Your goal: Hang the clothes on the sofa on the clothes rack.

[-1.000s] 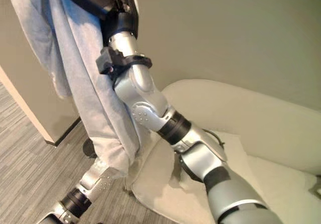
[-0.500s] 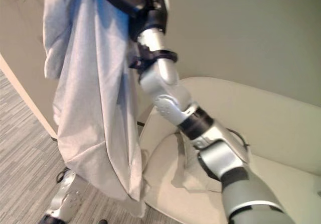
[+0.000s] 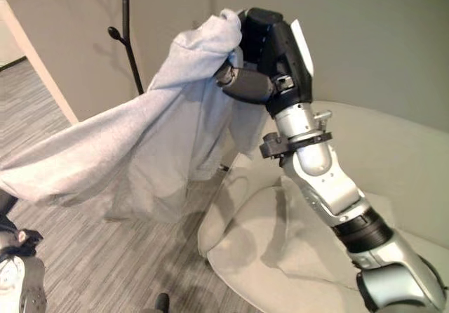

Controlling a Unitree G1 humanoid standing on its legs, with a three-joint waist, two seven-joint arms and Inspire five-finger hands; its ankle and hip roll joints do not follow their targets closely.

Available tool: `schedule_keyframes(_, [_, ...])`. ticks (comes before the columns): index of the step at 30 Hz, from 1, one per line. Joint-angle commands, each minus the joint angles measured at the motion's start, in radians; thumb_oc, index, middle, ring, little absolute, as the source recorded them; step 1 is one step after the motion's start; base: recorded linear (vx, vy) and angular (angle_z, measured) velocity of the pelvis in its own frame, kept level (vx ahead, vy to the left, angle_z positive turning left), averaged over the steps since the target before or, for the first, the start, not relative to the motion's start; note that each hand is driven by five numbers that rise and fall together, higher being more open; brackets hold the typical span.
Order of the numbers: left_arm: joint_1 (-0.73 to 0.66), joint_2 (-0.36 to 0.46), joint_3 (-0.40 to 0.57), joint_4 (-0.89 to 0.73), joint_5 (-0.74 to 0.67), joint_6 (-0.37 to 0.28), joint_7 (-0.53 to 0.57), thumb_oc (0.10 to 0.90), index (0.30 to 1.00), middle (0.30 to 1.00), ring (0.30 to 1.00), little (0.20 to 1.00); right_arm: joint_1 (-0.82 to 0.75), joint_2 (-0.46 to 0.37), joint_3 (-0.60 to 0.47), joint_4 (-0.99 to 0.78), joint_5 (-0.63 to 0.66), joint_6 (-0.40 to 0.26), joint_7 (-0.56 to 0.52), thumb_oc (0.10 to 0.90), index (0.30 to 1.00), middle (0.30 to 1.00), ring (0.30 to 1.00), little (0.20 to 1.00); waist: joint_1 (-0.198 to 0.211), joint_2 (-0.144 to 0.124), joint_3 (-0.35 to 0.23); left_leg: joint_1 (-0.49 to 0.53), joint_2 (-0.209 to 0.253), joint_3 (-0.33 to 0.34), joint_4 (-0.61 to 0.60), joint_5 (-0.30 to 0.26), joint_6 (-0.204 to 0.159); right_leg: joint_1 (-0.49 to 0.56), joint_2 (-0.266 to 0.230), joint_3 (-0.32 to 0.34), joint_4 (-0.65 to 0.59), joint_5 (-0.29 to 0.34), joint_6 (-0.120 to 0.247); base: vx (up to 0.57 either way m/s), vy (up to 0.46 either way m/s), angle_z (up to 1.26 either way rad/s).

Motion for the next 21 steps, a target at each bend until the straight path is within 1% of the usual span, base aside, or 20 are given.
schedule_keyframes(1, [-0.085, 0.204, 0.03, -0.08, 0.272, -0.071, 0.103, 0.4, 0.3, 0.3, 0.3, 0.3, -0.111, 0.066, -0.118, -0.085, -0.134, -0.099, -0.061, 0.4, 0.3, 0.3, 0.3, 0.3, -0.033, -0.083, -0.071, -0.015, 0.082, 0.01, 0.027, 0.019, -0.066, 0.062, -0.088, 0.044, 0.009, -0.068, 0.087, -0.01, 0.364, 0.41])
schedule_keyframes(3, [-0.124, 0.25, 0.047, -0.068, 0.334, -0.073, 0.151, 0.4, 0.3, 0.3, 0.3, 0.3, -0.093, 0.088, -0.136, -0.096, -0.23, -0.082, -0.098, 0.4, 0.3, 0.3, 0.3, 0.3, -0.04, -0.082, -0.063, -0.012, 0.149, -0.027, 0.002, 0.047, -0.088, 0.052, -0.12, 0.06, 0.015, -0.068, 0.108, 0.0, 0.276, -0.16])
schedule_keyframes(4, [-0.125, 0.251, 0.046, -0.067, 0.334, -0.074, 0.152, 0.4, 0.3, 0.3, 0.3, 0.3, -0.091, 0.089, -0.138, -0.098, -0.231, -0.081, -0.098, 0.4, 0.3, 0.3, 0.3, 0.3, -0.04, -0.083, -0.063, -0.012, 0.15, -0.027, 0.002, 0.047, -0.088, 0.052, -0.12, 0.059, 0.015, -0.068, 0.107, 0.02, 0.385, -0.54])
schedule_keyframes(5, [-0.166, 0.285, 0.05, -0.051, 0.406, -0.062, 0.195, 0.4, 0.3, 0.3, 0.3, 0.3, -0.04, 0.106, -0.174, -0.099, -0.361, -0.062, -0.14, 0.4, 0.3, 0.3, 0.3, 0.3, -0.061, -0.073, -0.062, -0.02, 0.201, -0.026, -0.01, 0.063, -0.1, 0.049, -0.151, 0.064, 0.023, -0.072, 0.133, 0.06, 0.455, -0.23])
schedule_keyframes(6, [-0.188, 0.299, 0.04, -0.05, 0.449, -0.045, 0.215, 0.4, 0.3, 0.3, 0.3, 0.3, 0.03, 0.119, -0.222, -0.133, -0.431, -0.05, -0.151, 0.4, 0.3, 0.3, 0.3, 0.3, -0.063, -0.066, -0.076, -0.027, 0.199, -0.047, -0.01, 0.047, -0.107, 0.049, -0.162, 0.066, 0.027, -0.073, 0.147, 0.2, 0.978, 0.06])
schedule_keyframes(7, [-0.245, 0.287, -0.014, -0.048, 0.52, -0.028, 0.236, 0.4, 0.3, 0.3, 0.3, 0.3, 0.169, 0.144, -0.337, -0.157, -0.619, -0.005, -0.214, 0.4, 0.3, 0.3, 0.3, 0.3, -0.095, -0.048, -0.107, -0.022, 0.153, -0.034, -0.01, -0.016, -0.108, 0.065, -0.243, 0.04, 0.044, -0.044, 0.176, 0.18, 0.702, 0.06])
schedule_keyframes(8, [-0.251, 0.289, -0.024, -0.044, 0.523, -0.028, 0.238, 0.4, 0.3, 0.3, 0.3, 0.3, 0.181, 0.147, -0.345, -0.164, -0.629, -0.002, -0.219, 0.4, 0.3, 0.3, 0.3, 0.3, -0.092, -0.055, -0.108, -0.022, 0.145, -0.036, -0.01, -0.018, -0.104, 0.066, -0.251, 0.037, 0.045, -0.044, 0.18, 0.18, 0.707, 0.06])
schedule_keyframes(9, [-0.268, 0.29, -0.043, -0.043, 0.548, -0.021, 0.234, 0.4, 0.3, 0.3, 0.3, 0.3, 0.223, 0.163, -0.372, -0.167, -0.703, 0.022, -0.236, 0.4, 0.3, 0.3, 0.3, 0.3, -0.092, -0.065, -0.112, -0.016, 0.11, -0.034, -0.009, -0.039, -0.088, 0.069, -0.285, 0.034, 0.061, -0.029, 0.186, 0.08, 0.315, 0.42])
schedule_keyframes(10, [-0.278, 0.295, -0.048, -0.04, 0.567, -0.016, 0.228, 0.4, 0.3, 0.3, 0.3, 0.3, 0.249, 0.178, -0.394, -0.16, -0.768, 0.045, -0.254, 0.4, 0.3, 0.3, 0.3, 0.3, -0.094, -0.071, -0.114, -0.007, 0.079, -0.027, -0.008, -0.062, -0.072, 0.067, -0.307, 0.028, 0.083, -0.014, 0.184, 0.12, 0.476, 0.69])
schedule_keyframes(11, [-0.292, 0.3, -0.058, -0.036, 0.583, -0.005, 0.231, 0.4, 0.3, 0.3, 0.3, 0.3, 0.27, 0.196, -0.418, -0.16, -0.853, 0.078, -0.288, 0.4, 0.3, 0.3, 0.3, 0.3, -0.095, -0.084, -0.114, 0.008, 0.041, -0.016, -0.008, -0.085, -0.047, 0.058, -0.344, 0.024, 0.118, 0.017, 0.19, 0.09, 0.459, 0.67])
schedule_keyframes(12, [-0.309, 0.302, -0.074, -0.031, 0.59, 0.004, 0.236, 0.4, 0.3, 0.3, 0.3, 0.3, 0.273, 0.227, -0.421, -0.163, -0.919, 0.11, -0.313, 0.4, 0.3, 0.3, 0.3, 0.3, -0.093, -0.099, -0.108, 0.03, -0.002, -0.002, -0.008, -0.104, -0.013, 0.04, -0.386, 0.03, 0.162, 0.035, 0.189, 0.09, 0.591, 0.37])
schedule_keyframes(13, [-0.318, 0.294, -0.086, -0.027, 0.595, 0.015, 0.255, 0.4, 0.3, 0.3, 0.3, 0.3, 0.257, 0.26, -0.42, -0.143, -1.002, 0.152, -0.365, 0.4, 0.3, 0.3, 0.3, 0.3, -0.087, -0.102, -0.099, 0.066, -0.046, 0.027, -0.01, -0.126, 0.02, 0.01, -0.441, -0.016, 0.232, 0.119, 0.18, 0.04, 0.448, 0.01])
schedule_keyframes(14, [-0.32, 0.297, -0.086, -0.026, 0.596, 0.016, 0.257, 0.4, 0.3, 0.3, 0.3, 0.3, 0.252, 0.263, -0.416, -0.141, -1.009, 0.156, -0.37, 0.4, 0.3, 0.3, 0.3, 0.3, -0.083, -0.113, -0.092, 0.071, -0.062, 0.034, -0.01, -0.127, 0.029, 0.004, -0.458, -0.003, 0.239, 0.124, 0.187, 0.04, 0.454, -0.4])
schedule_keyframes(15, [-0.318, 0.294, -0.083, -0.028, 0.595, 0.021, 0.263, 0.4, 0.3, 0.3, 0.3, 0.3, 0.237, 0.274, -0.414, -0.126, -1.034, 0.18, -0.401, 0.4, 0.3, 0.3, 0.3, 0.3, -0.072, -0.112, -0.083, 0.09, -0.082, 0.056, -0.01, -0.139, 0.047, -0.009, -0.493, -0.055, 0.279, 0.155, 0.182, 0.1, 0.633, -0.49])
schedule_keyframes(16, [-0.326, 0.275, -0.08, -0.026, 0.629, 0.053, 0.275, 0.4, 0.3, 0.3, 0.3, 0.3, 0.24, 0.295, -0.44, -0.099, -1.087, 0.236, -0.449, 0.4, 0.3, 0.3, 0.3, 0.3, -0.084, -0.109, -0.065, 0.137, -0.134, 0.076, -0.01, -0.175, 0.09, -0.021, -0.469, -0.111, 0.392, 0.11, 0.161, 0.15, 0.657, -0.43])
schedule_keyframes(17, [-0.326, 0.27, -0.084, -0.02, 0.647, 0.056, 0.274, 0.4, 0.3, 0.3, 0.3, 0.3, 0.253, 0.295, -0.457, -0.104, -1.105, 0.25, -0.443, 0.4, 0.3, 0.3, 0.3, 0.3, -0.089, -0.107, -0.066, 0.151, -0.14, 0.072, -0.01, -0.183, 0.099, -0.035, -0.436, -0.084, 0.412, 0.082, 0.154, 0.16, 0.584, 0.19])
schedule_keyframes(18, [-0.333, 0.265, -0.089, -0.008, 0.666, 0.062, 0.274, 0.4, 0.3, 0.3, 0.3, 0.3, 0.258, 0.281, -0.48, -0.098, -1.117, 0.253, -0.455, 0.4, 0.3, 0.3, 0.3, 0.3, -0.098, -0.106, -0.068, 0.157, -0.152, 0.071, -0.01, -0.179, 0.109, -0.048, -0.39, -0.061, 0.418, 0.052, 0.138, 0.11, 0.212, 0.4])
schedule_keyframes(19, [-0.347, 0.265, -0.098, 0.007, 0.681, 0.065, 0.279, 0.4, 0.3, 0.3, 0.3, 0.3, 0.258, 0.272, -0.493, -0.091, -1.113, 0.254, -0.47, 0.4, 0.3, 0.3, 0.3, 0.3, -0.104, -0.103, -0.072, 0.165, -0.159, 0.071, -0.01, -0.181, 0.116, -0.066, -0.338, -0.049, 0.424, 0.012, 0.123, 0.1, 0.189, 0.41])
schedule_keyframes(20, [-0.356, 0.27, -0.103, 0.022, 0.686, 0.069, 0.283, 0.4, 0.3, 0.3, 0.3, 0.3, 0.252, 0.261, -0.498, -0.082, -1.108, 0.253, -0.48, 0.4, 0.3, 0.3, 0.3, 0.3, -0.105, -0.101, -0.074, 0.174, -0.164, 0.074, -0.01, -0.182, 0.12, -0.082, -0.3, -0.045, 0.425, -0.01, 0.115, 0.13, 0.14, 0.14])
schedule_keyframes(21, [-0.364, 0.278, -0.106, 0.038, 0.694, 0.076, 0.291, 0.4, 0.3, 0.3, 0.3, 0.3, 0.247, 0.249, -0.5, -0.071, -1.108, 0.252, -0.49, 0.4, 0.3, 0.3, 0.3, 0.3, -0.109, -0.098, -0.074, 0.191, -0.166, 0.077, -0.01, -0.19, 0.122, -0.104, -0.273, -0.041, 0.435, -0.023, 0.114, 0.11, 0.095, -0.17])
